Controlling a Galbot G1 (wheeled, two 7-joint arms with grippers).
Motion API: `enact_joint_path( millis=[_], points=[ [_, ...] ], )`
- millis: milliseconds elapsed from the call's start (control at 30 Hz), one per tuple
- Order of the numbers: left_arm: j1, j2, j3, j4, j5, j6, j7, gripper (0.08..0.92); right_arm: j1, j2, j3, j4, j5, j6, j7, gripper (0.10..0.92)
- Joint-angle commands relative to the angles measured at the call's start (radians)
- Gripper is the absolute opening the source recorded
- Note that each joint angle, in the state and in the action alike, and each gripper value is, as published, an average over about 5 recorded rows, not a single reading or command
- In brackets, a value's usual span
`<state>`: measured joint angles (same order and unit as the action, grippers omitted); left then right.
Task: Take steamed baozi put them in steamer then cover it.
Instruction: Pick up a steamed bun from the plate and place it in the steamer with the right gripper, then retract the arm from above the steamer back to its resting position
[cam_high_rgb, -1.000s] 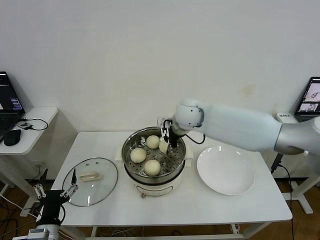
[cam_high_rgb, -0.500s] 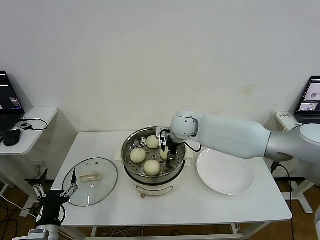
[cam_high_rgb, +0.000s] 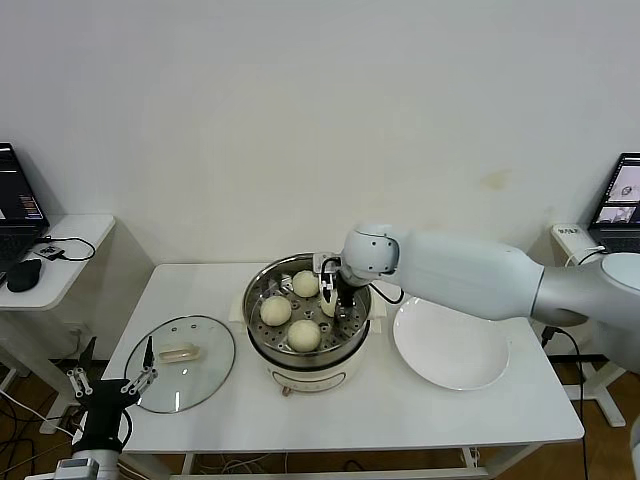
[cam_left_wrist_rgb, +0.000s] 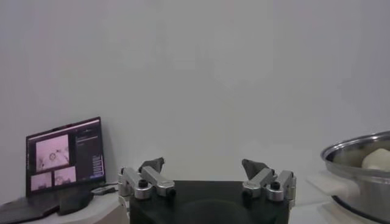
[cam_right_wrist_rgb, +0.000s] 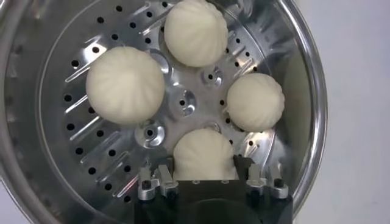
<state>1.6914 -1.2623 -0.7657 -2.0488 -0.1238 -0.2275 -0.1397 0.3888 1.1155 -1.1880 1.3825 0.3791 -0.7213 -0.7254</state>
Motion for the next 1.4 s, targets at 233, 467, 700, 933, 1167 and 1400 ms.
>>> enact_joint_path(
  millis=[233, 467, 700, 933, 1167, 1400],
  points=[
    [-0.001, 0.002, -0.002, 0.003, -0.003, 0.0, 0.0, 0.823, 0.052, -0.134, 0.078, 0.128, 0.072, -0.004, 0.03, 0.821],
    [-0.005, 0.003, -0.001, 0.012, -0.003, -0.001, 0.0, 0.823, -0.106, -0.3, 0.261, 0.297, 0.183, 0.066, 0.274, 0.823],
    [-0.011, 0.009, -0.001, 0.024, 0.0, 0.02, -0.012, 0.823, -0.576, -0.509, 0.596, 0.409, 0.136, 0.338, 0.565, 0.823],
    [-0.017, 0.006, 0.008, 0.028, 0.005, 0.137, -0.033, 0.823, -1.267, -0.444, 1.271, 0.414, -0.072, 0.583, 0.589, 0.823],
    [-0.033, -0.002, 0.036, 0.052, 0.088, 0.164, -0.045, 0.823, -1.658, -0.124, 1.777, 0.408, -0.243, 0.79, 0.532, 0.823],
    [-0.094, 0.014, 0.017, 0.16, 0.455, 0.074, -0.043, 0.823, -1.829, 0.109, 2.019, 0.431, -0.301, 0.882, 0.516, 0.823]
  ],
)
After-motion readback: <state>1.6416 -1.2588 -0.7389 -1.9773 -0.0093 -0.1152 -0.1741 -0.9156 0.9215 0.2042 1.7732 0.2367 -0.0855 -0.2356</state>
